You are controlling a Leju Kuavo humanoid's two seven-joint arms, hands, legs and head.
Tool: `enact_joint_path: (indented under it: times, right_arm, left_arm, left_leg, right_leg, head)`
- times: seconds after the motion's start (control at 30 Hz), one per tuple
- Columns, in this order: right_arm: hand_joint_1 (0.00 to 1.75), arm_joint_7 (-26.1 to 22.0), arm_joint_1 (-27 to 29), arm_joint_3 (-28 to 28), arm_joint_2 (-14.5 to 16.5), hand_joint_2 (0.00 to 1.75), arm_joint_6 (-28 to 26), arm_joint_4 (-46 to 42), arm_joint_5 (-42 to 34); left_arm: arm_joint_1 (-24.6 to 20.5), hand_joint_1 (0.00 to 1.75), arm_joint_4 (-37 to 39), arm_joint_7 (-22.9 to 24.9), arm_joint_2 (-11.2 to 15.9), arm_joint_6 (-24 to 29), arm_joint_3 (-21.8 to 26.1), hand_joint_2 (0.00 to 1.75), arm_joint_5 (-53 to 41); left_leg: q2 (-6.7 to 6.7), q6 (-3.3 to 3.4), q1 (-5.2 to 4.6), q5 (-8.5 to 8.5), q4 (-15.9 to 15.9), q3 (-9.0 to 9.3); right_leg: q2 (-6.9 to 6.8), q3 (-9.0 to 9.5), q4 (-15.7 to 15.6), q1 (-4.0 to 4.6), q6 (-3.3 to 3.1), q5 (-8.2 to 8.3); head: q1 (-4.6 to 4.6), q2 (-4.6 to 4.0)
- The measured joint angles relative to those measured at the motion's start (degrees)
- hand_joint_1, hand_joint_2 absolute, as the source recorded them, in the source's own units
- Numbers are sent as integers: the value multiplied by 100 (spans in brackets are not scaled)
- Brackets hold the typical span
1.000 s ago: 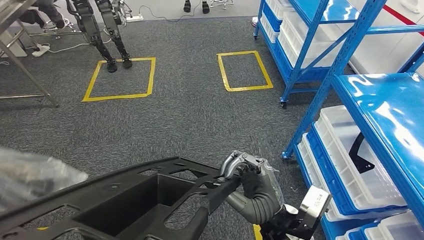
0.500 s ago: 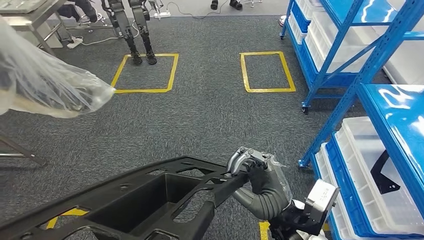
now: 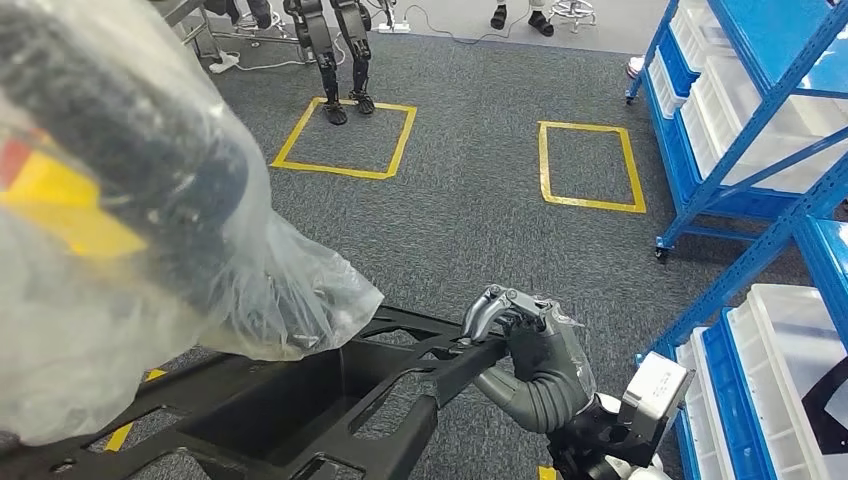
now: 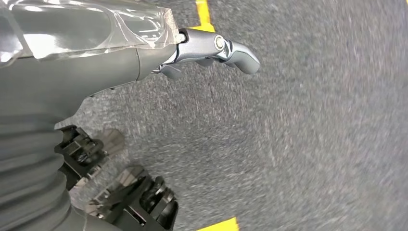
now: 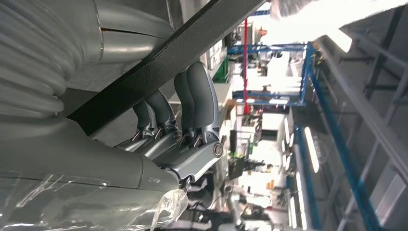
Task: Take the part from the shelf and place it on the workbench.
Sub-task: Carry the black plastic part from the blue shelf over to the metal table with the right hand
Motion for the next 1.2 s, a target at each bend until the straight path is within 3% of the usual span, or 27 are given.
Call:
enact_joint_path:
  times: [0.03,0.1,0.17,0.27,0.33,0.43,0.5,0.53,0.57,0.63,0.67,0.7,0.77,0.8,0.87,0.93,0.97,1.0,1.03,1.07,1.13,1.2]
  right_arm:
    - [175,25,-119,36,24,175,83,22,12]
    - [175,67,-350,128,97,175,227,86,35]
    - [175,92,-555,227,176,175,335,171,43]
    - [175,117,-810,404,319,175,465,293,60]
    - [175,127,-913,519,401,175,494,347,90]
    - [175,117,-961,634,479,175,477,401,108]
    - [175,96,-959,693,515,175,450,440,108]
    - [175,80,-957,716,531,175,439,454,110]
    - [175,64,-953,731,545,175,432,462,114]
    - [175,28,-935,753,566,175,427,468,131]
    - [175,13,-924,762,572,175,427,470,139]
    - [175,2,-915,772,578,175,427,474,145]
    - [175,-17,-915,791,600,175,428,483,151]
    - [175,-24,-910,797,610,175,428,487,154]
    - [175,-32,-896,810,621,175,427,496,157]
    - [175,-36,-866,826,622,175,427,505,158]
    - [175,-39,-849,833,622,175,427,510,158]
    - [175,-42,-833,839,623,175,427,516,158]
    - [175,-49,-822,846,624,175,426,521,158]
    - [175,-58,-816,850,625,175,425,524,158]
    - [175,-77,-798,855,625,175,423,536,157]
    - [175,-90,-781,857,625,175,422,555,155]
  left_arm:
    - [30,0,0,-80,14,23,9,175,108]
    - [84,0,0,-221,55,50,33,175,292]
    - [120,0,0,-306,99,72,57,175,435]
    - [224,0,2,-371,171,97,131,175,619]
    - [311,0,4,-383,207,95,173,175,673]
    - [388,0,4,-387,230,94,197,175,685]
    - [443,0,4,-388,250,96,203,175,685]
    - [471,0,5,-388,263,97,206,175,689]
    - [492,0,5,-388,278,99,210,175,693]
    - [509,0,7,-388,308,103,225,175,710]
    - [510,0,7,-393,321,105,235,175,721]
    - [512,0,7,-398,335,107,247,175,734]
    - [539,0,7,-408,360,108,272,175,754]
    - [562,0,7,-411,368,108,283,175,758]
    - [587,0,8,-415,379,105,296,175,759]
    - [593,0,9,-417,384,98,301,175,759]
    - [601,0,9,-416,384,95,303,175,760]
    - [614,0,9,-416,385,92,303,175,760]
    - [627,0,10,-416,386,91,304,175,761]
    - [636,0,10,-416,387,91,304,175,763]
    - [641,0,11,-415,393,92,306,175,769]
    - [647,0,13,-413,405,94,309,175,771]
  left_leg:
    - [-39,-14,13,-9,14,5]
    - [-105,-85,37,-57,79,0]
    - [-156,-168,33,-111,180,-65]
    - [-209,-221,36,-123,227,-139]
    - [-148,-273,59,-264,457,-236]
    - [-21,-342,79,-767,1567,-783]
    - [-7,-330,82,-876,2034,-1044]
    - [0,-305,75,-780,1933,-1008]
    - [40,-266,57,-599,1596,-847]
    - [305,-161,-24,-241,710,-403]
    - [417,-120,-65,-147,408,-258]
    - [487,-95,-96,-118,257,-195]
    - [388,-74,-106,-101,191,-179]
    - [329,-64,-89,-69,144,-144]
    - [197,-33,-36,2,45,-61]
    - [60,-11,-6,19,24,-46]
    - [-18,-8,-2,19,26,-46]
    - [-101,-8,0,18,30,-44]
    - [-188,-12,6,16,38,-42]
    - [-275,-24,18,8,55,-39]
    - [-428,-83,34,-33,125,-60]
    - [-528,-148,30,-65,193,-120]
  right_leg:
    - [0,58,-169,-25,24,162]
    - [45,408,-949,-87,103,579]
    - [123,627,-1477,-125,94,758]
    - [95,609,-1525,-110,-40,749]
    - [21,620,-1530,-96,-112,748]
    - [-125,630,-1534,-62,-176,729]
    - [-228,640,-1534,-33,-200,711]
    - [-281,653,-1534,-19,-211,701]
    - [-335,673,-1535,-7,-217,690]
    - [-444,718,-1540,15,-213,663]
    - [-490,735,-1545,22,-200,649]
    - [-536,746,-1551,25,-183,638]
    - [-627,779,-1580,29,-135,626]
    - [-595,799,-1568,25,-107,604]
    - [-336,698,-1263,24,-62,405]
    - [-61,351,-536,14,-39,53]
    - [-20,170,-193,9,-24,-68]
    - [-9,62,-17,1,-9,-83]
    - [-5,63,-67,-11,7,17]
    - [17,180,-352,-28,26,217]
    - [224,542,-1161,-73,70,599]
    - [383,703,-1554,-96,35,717]
  head:
    - [1,0]
    - [1,0]
    - [6,1]
    - [12,2]
    - [11,2]
    - [11,2]
    - [11,2]
    - [11,2]
    - [11,2]
    - [12,2]
    - [12,2]
    - [13,2]
    - [12,2]
    - [13,2]
    - [16,2]
    - [19,2]
    - [20,2]
    - [20,2]
    - [20,2]
    - [20,2]
    - [22,2]
    - [29,3]
